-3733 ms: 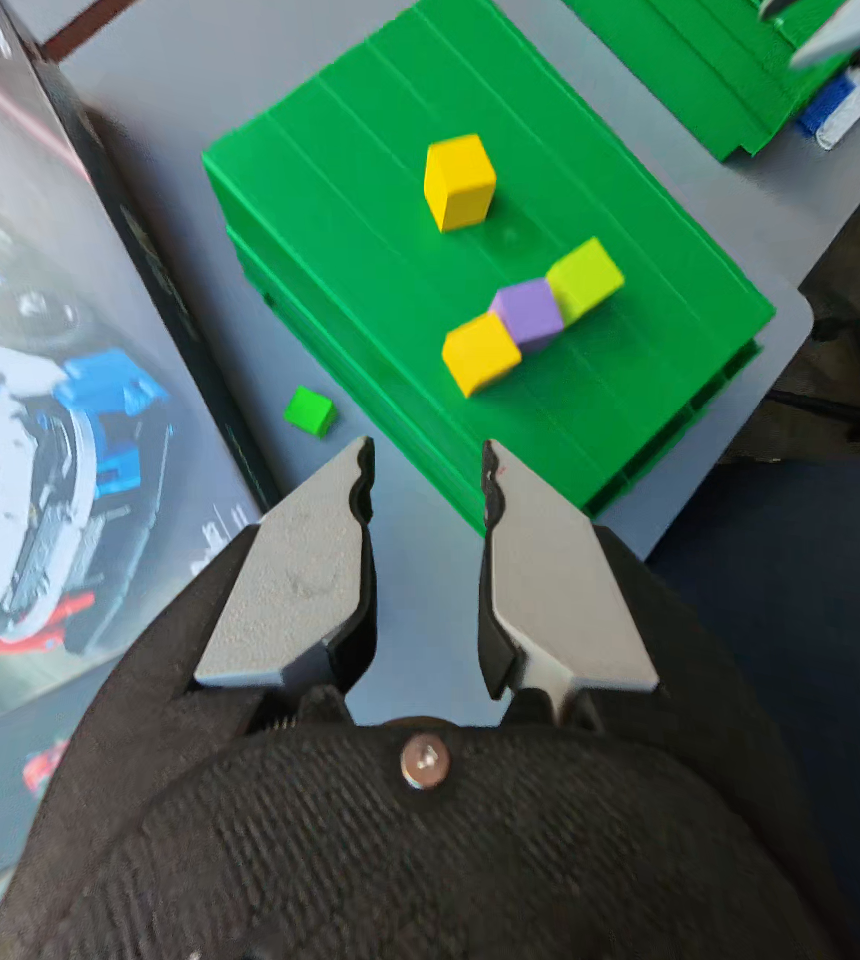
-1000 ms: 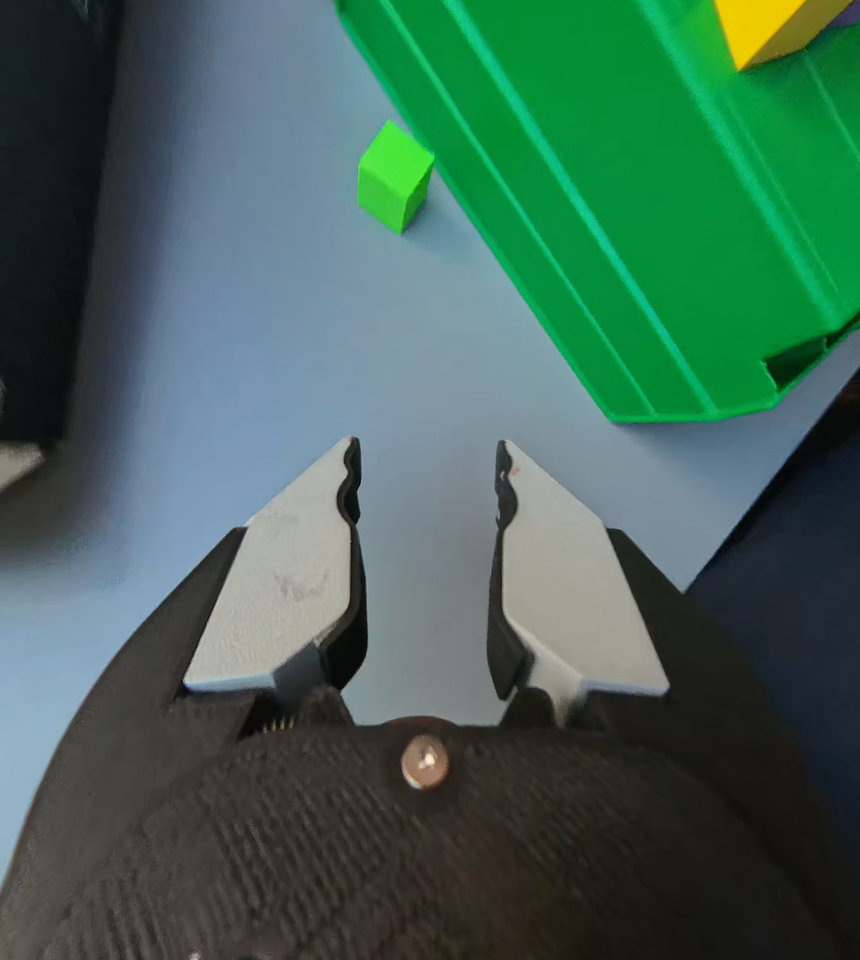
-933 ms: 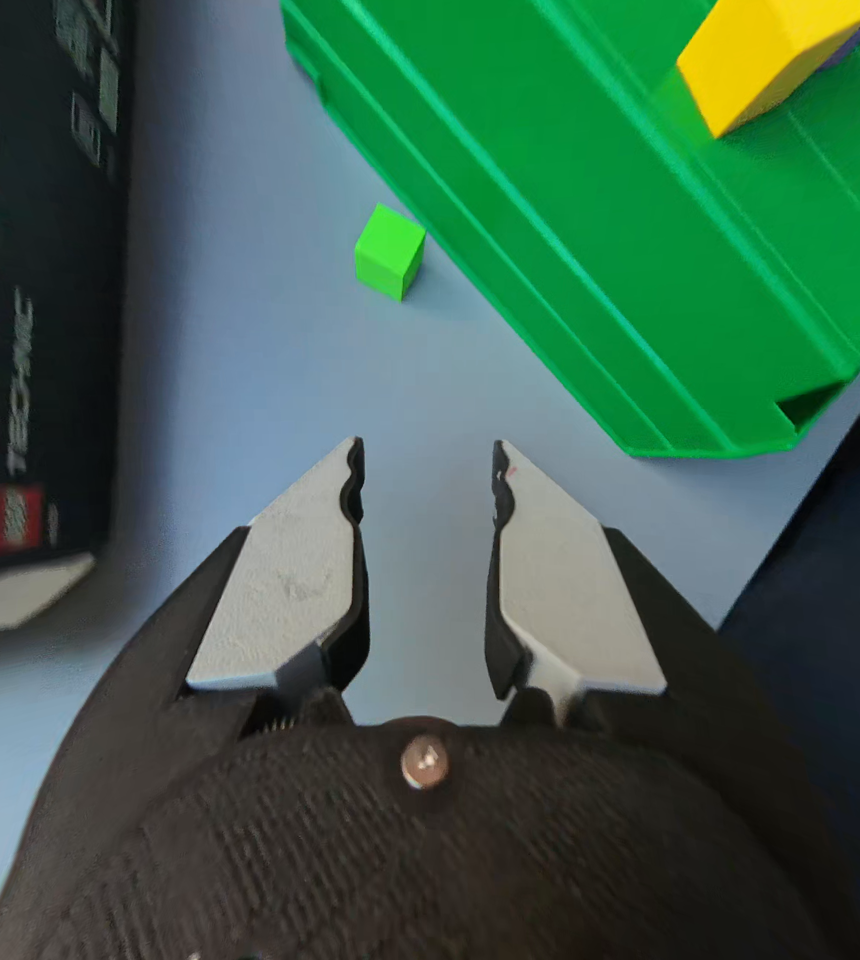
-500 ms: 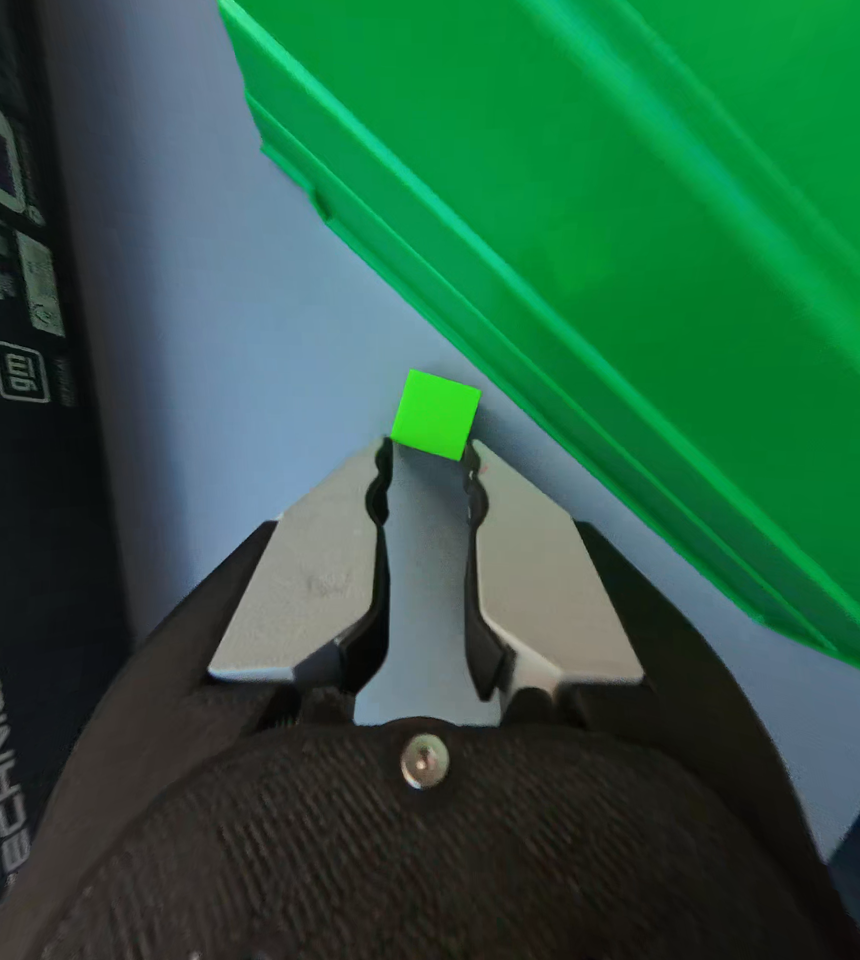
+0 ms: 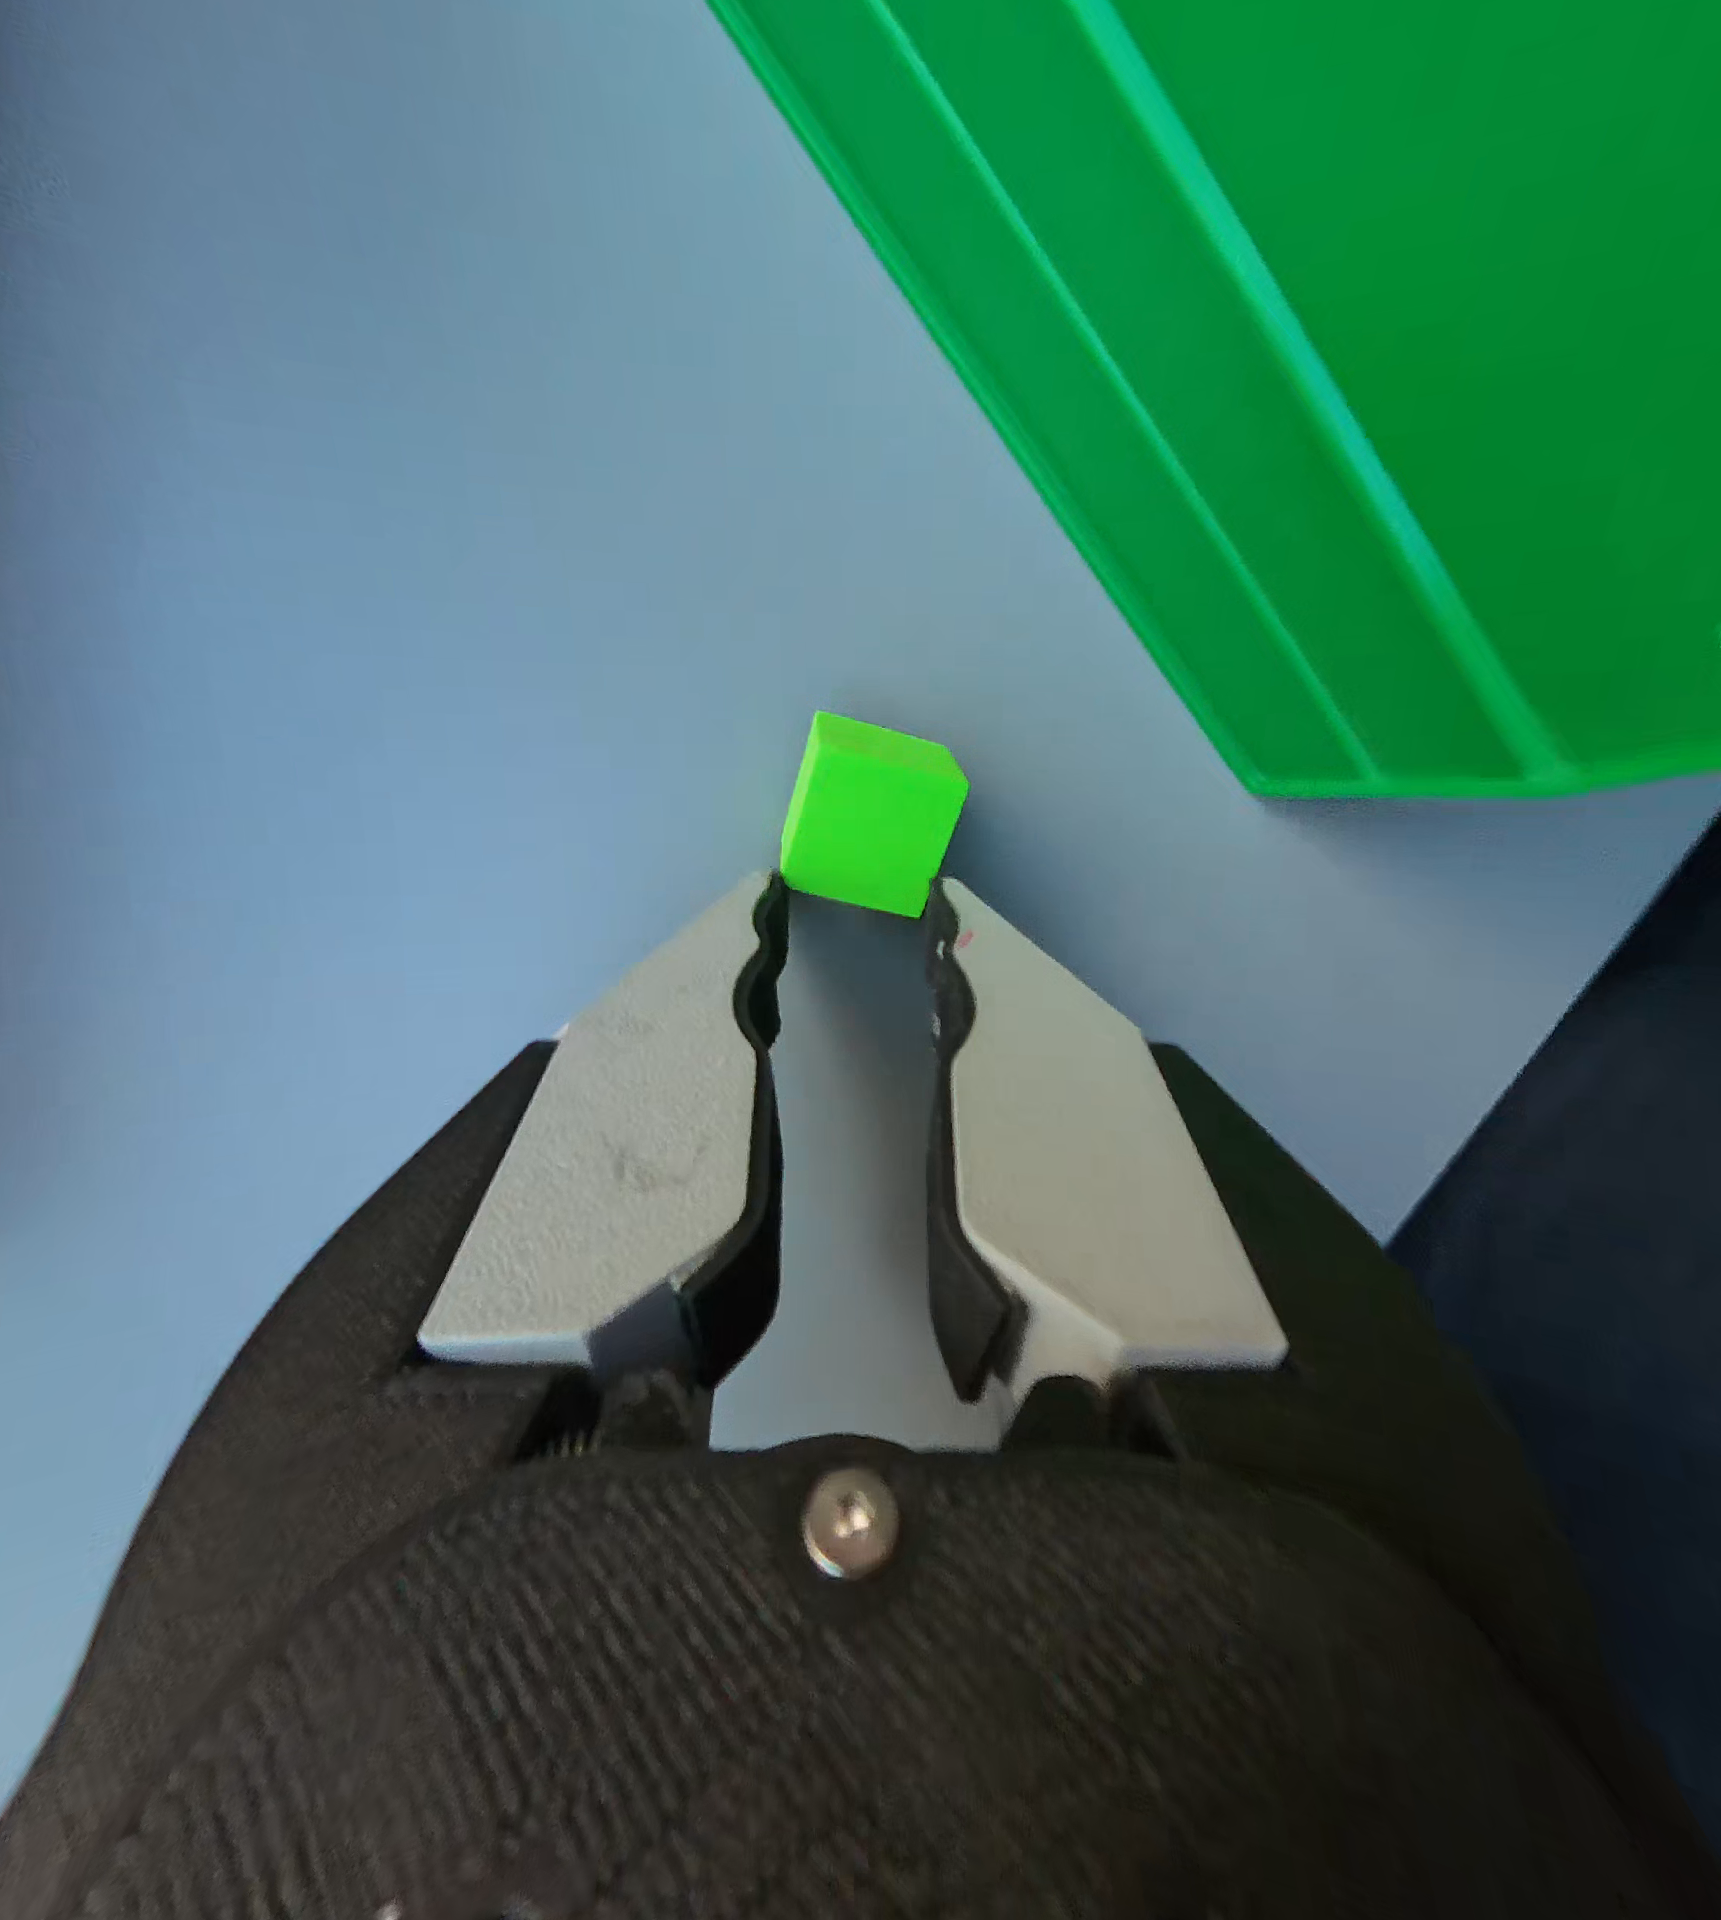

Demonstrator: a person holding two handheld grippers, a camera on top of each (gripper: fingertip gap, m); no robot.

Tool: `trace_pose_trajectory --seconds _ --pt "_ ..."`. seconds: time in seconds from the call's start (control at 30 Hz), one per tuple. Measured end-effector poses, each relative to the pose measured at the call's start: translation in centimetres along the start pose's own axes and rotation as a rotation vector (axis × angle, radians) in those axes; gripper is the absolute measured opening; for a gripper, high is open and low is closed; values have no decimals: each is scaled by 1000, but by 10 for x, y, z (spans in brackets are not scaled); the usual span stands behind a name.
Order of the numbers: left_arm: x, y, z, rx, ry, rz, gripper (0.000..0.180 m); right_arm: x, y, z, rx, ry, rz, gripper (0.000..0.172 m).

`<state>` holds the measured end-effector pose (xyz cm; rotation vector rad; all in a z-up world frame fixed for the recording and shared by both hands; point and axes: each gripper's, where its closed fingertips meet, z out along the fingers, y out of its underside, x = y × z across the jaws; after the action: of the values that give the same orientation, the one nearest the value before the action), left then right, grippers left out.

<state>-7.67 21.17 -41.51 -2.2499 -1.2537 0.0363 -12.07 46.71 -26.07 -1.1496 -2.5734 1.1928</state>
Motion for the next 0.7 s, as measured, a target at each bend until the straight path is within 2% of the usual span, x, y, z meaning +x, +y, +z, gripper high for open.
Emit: trace_pose_trajectory --seconds 0.13,0.3,0.37,0.4,0.57,0.7 --pt "-1 22 -13 19 5 -50 24 -20 -18 34 -52 -56 -109 42" --pt "-1 33 -20 32 6 -99 24 -27 -27 72 -134 -56 -300 46" --pt "0 35 -22 21 6 -109 24 -32 -21 82 -187 -78 -366 40" --pt "1 36 -22 17 4 -109 24 -33 -18 85 -206 -78 -395 28" --pt "2 35 -21 -6 8 -105 26 -28 -20 78 -174 -27 -403 26" --pt "2 30 -18 -12 17 -94 27 -7 -21 60 -141 49 -345 26"
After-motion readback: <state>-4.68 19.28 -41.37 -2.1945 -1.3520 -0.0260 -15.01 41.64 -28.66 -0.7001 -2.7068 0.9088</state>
